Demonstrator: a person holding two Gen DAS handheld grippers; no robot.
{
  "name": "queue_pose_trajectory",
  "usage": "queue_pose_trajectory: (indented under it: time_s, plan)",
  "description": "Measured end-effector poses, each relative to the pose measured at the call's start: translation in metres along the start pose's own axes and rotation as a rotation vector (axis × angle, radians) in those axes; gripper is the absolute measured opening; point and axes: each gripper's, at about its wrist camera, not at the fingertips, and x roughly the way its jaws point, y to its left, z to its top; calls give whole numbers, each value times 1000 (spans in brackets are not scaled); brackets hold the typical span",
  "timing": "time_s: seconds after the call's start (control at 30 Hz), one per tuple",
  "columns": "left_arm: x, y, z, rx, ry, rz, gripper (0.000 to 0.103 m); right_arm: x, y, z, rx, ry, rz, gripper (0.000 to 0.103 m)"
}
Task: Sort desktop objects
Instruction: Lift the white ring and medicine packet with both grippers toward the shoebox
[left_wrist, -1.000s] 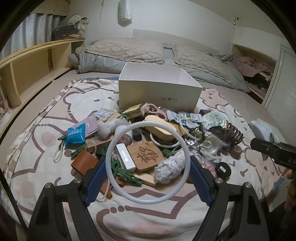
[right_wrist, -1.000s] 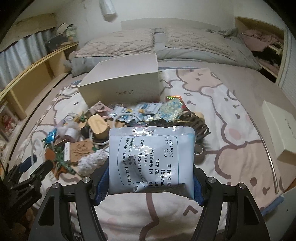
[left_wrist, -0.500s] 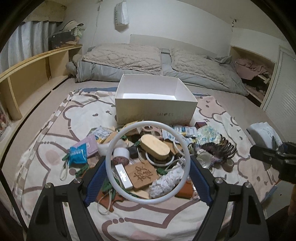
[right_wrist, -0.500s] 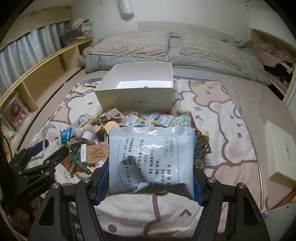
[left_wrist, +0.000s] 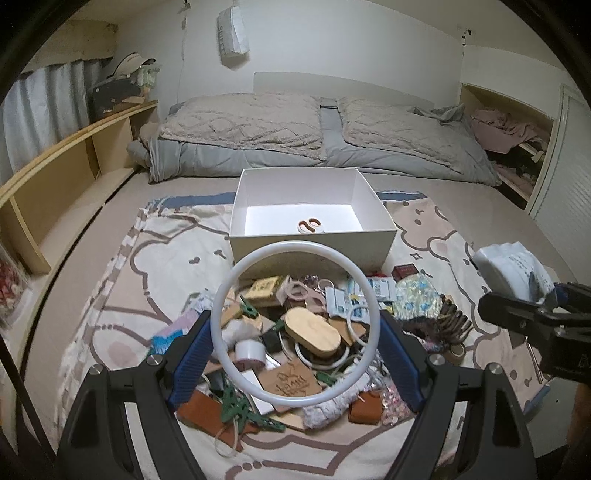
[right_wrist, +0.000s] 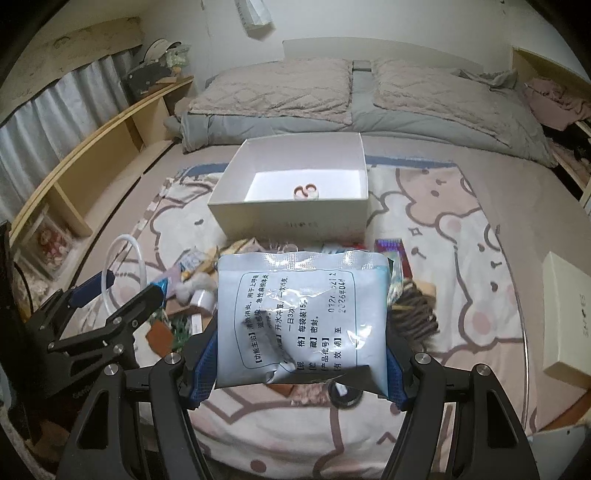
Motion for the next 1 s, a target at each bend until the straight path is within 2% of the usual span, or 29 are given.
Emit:
queue_pose_trajectory:
  time_s: [0.37,0.73,1.0]
  plan:
    - [13,3,47,13,7,21,85,14,-7,31,26,-8,-7,72]
    - [48,11,69,-4,56,8,85,40,-18,56,36,3,-32,72]
    - [79,23,94,-19,54,4,85,66,-21,80,31,3,-30,72]
